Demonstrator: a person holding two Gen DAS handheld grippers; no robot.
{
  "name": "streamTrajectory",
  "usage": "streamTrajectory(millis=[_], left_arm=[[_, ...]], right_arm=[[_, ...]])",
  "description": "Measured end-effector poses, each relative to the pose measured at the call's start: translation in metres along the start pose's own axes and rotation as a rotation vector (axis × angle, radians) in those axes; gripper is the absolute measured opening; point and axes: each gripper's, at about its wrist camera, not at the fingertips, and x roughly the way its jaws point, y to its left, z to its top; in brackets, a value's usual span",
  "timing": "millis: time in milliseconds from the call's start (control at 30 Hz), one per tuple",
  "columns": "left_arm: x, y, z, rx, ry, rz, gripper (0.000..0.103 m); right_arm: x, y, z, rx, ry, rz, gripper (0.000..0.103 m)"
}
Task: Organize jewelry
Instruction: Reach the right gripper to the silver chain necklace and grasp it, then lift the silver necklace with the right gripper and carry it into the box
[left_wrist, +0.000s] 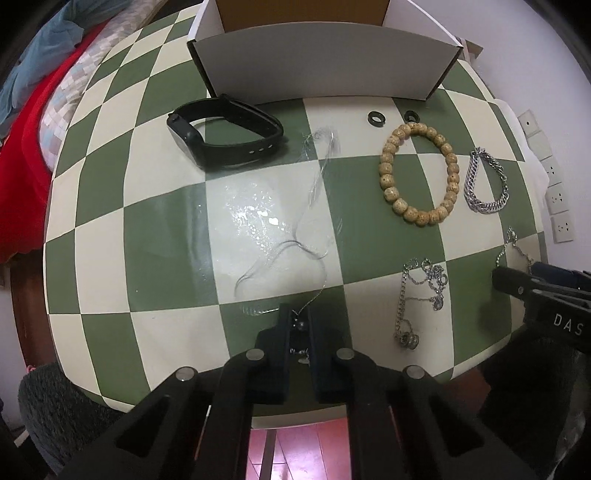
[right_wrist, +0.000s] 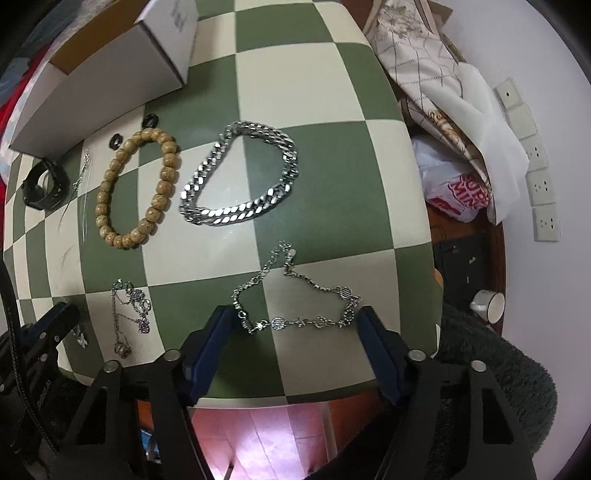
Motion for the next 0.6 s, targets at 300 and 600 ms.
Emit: streamTrajectory(millis=[300,600], left_arm=[[-0.012,0.010,-0.012,-0.017,-0.007,0.016,0.000],[-0.062,0.037,-0.022,-0.093,-0.093,-0.027,0.000]], right_arm=[[-0.013,0.010,-0.004,-0.012,-0.064,0.036,0.004],[-0.057,-0.015,-0.010,0.093,-0.158,0.163,0.004]])
